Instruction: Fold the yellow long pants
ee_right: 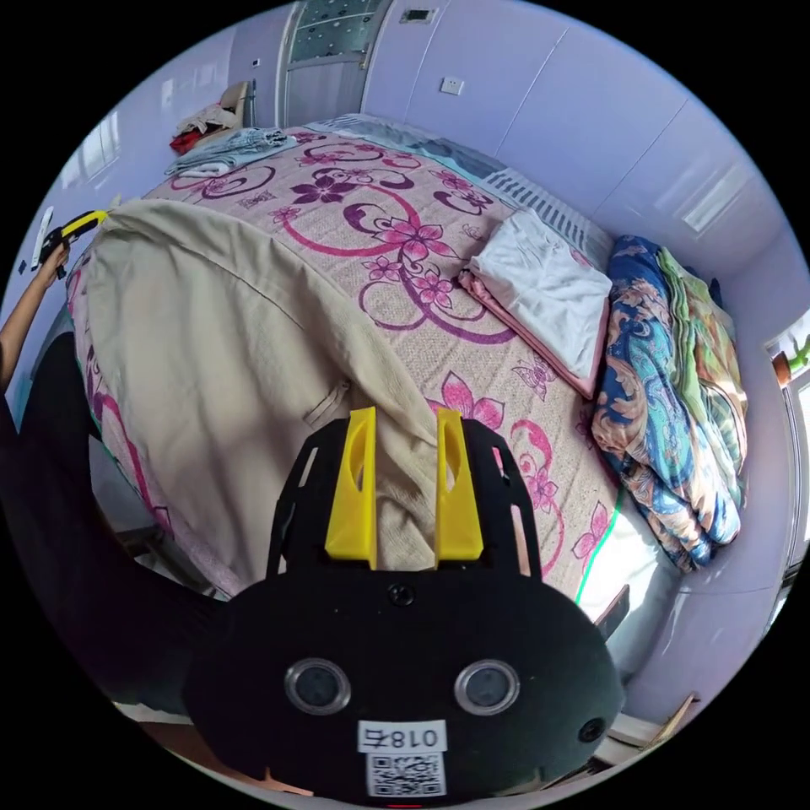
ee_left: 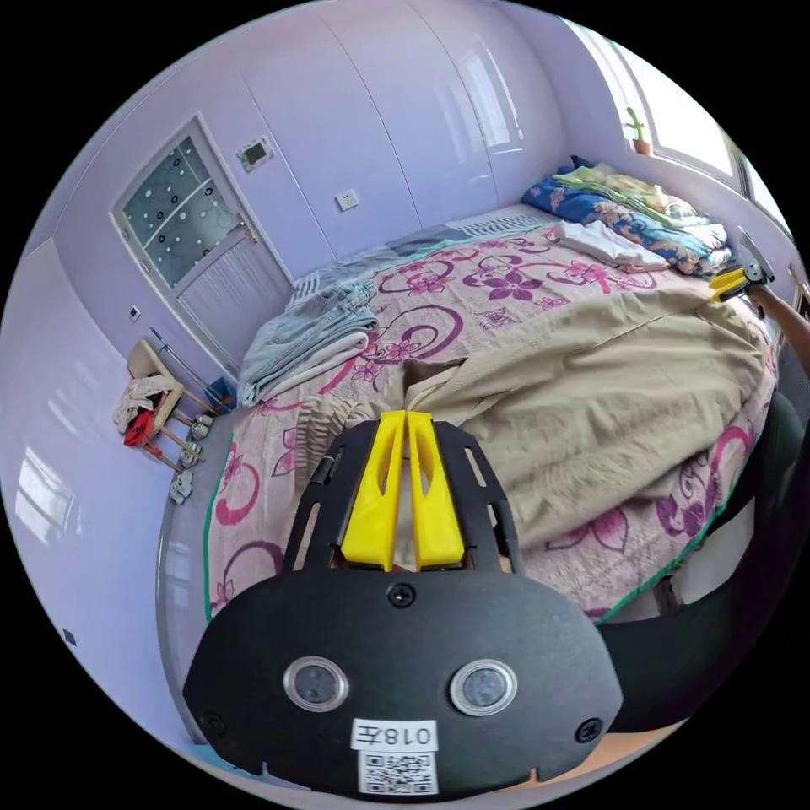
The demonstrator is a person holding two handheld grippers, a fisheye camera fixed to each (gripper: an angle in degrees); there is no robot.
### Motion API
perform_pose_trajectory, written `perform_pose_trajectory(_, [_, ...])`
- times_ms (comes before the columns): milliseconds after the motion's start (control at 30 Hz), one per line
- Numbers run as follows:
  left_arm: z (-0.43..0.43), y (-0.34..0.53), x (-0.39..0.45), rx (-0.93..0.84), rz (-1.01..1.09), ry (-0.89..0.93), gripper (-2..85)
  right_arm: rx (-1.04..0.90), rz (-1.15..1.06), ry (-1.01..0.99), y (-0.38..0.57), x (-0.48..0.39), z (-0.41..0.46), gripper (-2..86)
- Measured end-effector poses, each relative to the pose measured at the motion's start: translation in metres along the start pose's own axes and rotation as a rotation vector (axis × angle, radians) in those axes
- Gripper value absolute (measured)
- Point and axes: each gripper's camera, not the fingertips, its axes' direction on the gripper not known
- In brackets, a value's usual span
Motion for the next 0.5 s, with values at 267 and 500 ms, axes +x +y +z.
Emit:
perform_pose_trajectory(267, [-0.117,0.171,-0.038,0.022,-0.243,0.002,-1.0,0.025,-0.101,-0.011,0.006,-0.022,-0.026,12.1])
perform_pose_trajectory(500, [-0.152,0.283,-0.078,0.049,-0.383,0.01,-1.0,-0.149,-0.245,-0.241,0.011,-0.03,-0.022,12.6])
